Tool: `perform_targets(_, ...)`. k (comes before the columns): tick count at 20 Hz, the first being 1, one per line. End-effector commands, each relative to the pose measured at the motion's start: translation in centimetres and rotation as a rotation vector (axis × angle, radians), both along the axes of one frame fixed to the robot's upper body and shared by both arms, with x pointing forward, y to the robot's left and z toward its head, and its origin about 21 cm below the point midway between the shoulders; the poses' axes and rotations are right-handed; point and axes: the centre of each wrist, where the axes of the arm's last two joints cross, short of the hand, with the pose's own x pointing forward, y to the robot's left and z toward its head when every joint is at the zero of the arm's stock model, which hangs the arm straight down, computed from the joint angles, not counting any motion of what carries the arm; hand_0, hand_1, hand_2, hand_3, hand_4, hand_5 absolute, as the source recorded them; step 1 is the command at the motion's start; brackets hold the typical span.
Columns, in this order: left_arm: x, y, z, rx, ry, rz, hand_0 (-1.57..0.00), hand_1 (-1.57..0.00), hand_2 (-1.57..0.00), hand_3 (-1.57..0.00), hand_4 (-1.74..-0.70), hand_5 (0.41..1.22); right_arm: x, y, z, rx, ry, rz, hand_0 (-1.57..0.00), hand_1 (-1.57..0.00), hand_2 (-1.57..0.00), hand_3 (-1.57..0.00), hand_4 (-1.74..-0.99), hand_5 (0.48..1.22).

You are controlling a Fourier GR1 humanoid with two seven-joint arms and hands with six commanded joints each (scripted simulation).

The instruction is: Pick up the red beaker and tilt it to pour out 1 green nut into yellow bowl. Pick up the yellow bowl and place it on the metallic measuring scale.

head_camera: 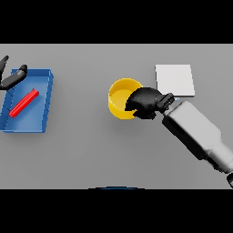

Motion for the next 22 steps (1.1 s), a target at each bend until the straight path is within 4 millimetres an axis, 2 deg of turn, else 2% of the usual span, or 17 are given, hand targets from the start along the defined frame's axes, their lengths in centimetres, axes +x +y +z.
perform_targets(1,0.1,0.1,-0.1,-0.007,0.008,0.009,0.00,0.00,0.00,0.00,-0.78,0.702,0.0,-0.1,0.7,0.002,-0.015,-0.014,-1.56,-1.56,-1.45,-1.20,-1.736,1.218)
perform_targets(6,-0.2,0.4,0.0,-0.034,-0.003,0.007,0.00,0.00,0.00,0.00,-0.80,0.704,-0.1,-2.2,1.8,-0.016,-0.053,-0.056,-1.57,-1.57,-1.51,-1.18,-1.739,1.219)
perform_targets(7,-0.1,0.3,0.0,-0.035,-0.002,0.007,0.00,0.00,0.00,0.00,-0.80,0.704,0.0,-2.4,2.1,-0.015,-0.070,-0.096,-1.52,-1.57,-1.52,-1.18,-1.740,1.219)
perform_targets(10,-0.4,0.2,0.2,-0.057,0.007,0.003,0.00,0.00,0.00,0.00,-0.82,0.717,0.9,-4.3,3.4,-0.004,-0.114,-0.139,-1.54,-1.57,-1.49,-1.18,-1.740,1.220)
perform_targets(15,-0.2,0.3,0.4,-0.058,0.017,0.032,0.00,0.00,0.00,0.00,-0.84,0.737,3.4,-7.1,4.2,0.025,-0.204,-0.226,-1.56,-1.57,-1.54,-1.15,-1.741,1.221)
perform_targets(19,-0.6,-0.3,0.4,-0.060,0.027,0.038,0.00,0.00,0.00,0.00,-0.85,0.758,5.2,-9.5,3.6,0.015,-0.235,-0.321,-1.57,-1.57,-1.56,-1.15,-1.741,1.221)
perform_targets(22,-0.6,0.2,0.9,-0.062,0.032,0.051,0.00,0.00,0.00,0.00,-0.86,0.762,6.1,-10.9,3.1,0.024,-0.230,-0.384,-1.57,-1.57,-1.53,-1.17,-1.741,1.221)
